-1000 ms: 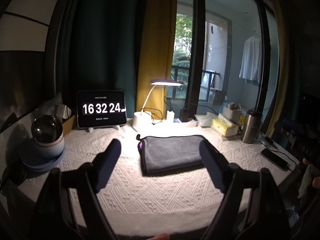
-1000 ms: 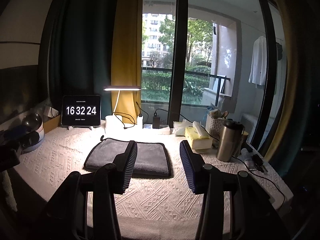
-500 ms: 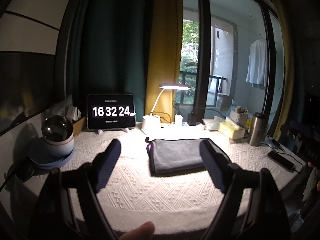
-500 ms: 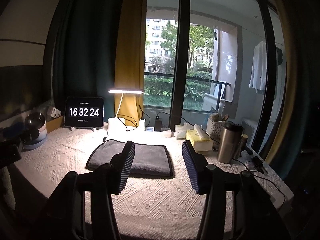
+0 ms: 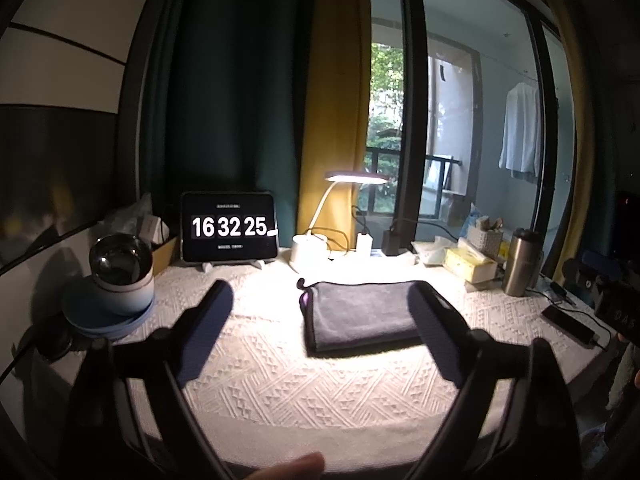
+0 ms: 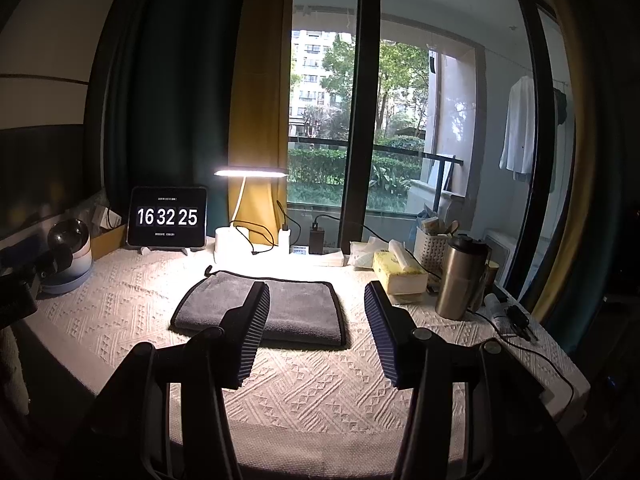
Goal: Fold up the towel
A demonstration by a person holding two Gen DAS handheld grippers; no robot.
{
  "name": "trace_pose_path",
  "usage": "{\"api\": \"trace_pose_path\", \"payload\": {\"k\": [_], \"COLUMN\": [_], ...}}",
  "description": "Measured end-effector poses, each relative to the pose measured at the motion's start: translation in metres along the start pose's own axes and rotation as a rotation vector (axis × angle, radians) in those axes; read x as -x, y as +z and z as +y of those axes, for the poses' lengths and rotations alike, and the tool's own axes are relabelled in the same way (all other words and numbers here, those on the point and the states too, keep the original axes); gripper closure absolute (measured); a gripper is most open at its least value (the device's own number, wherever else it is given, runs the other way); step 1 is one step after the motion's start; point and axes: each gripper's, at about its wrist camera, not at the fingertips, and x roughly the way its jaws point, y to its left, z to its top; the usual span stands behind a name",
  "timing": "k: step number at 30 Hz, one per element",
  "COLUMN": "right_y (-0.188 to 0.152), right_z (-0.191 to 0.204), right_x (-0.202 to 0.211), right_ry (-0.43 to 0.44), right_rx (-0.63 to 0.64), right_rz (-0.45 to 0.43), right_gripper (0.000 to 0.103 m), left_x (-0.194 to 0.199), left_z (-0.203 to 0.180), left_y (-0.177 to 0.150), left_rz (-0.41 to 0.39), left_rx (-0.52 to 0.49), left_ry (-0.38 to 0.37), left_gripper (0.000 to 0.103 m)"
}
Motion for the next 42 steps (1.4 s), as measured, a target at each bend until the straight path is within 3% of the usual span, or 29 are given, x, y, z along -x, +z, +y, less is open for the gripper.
{"api": "trace_pose_path", "payload": {"k": [42], "right_y": [-0.0039], "right_z": [0.0009], "right_x": [-0.0021], "right_ry": [0.014], "right_rx": [0.003], "right_rz": [0.009], "right_gripper": [0.050], "left_x": [-0.0034], "left_z": [-0.0020], "left_y": [0.0033], "left_rz": [0.018], "left_rx": [0.000], "left_ry": [-0.028], "left_gripper": [0.011]}}
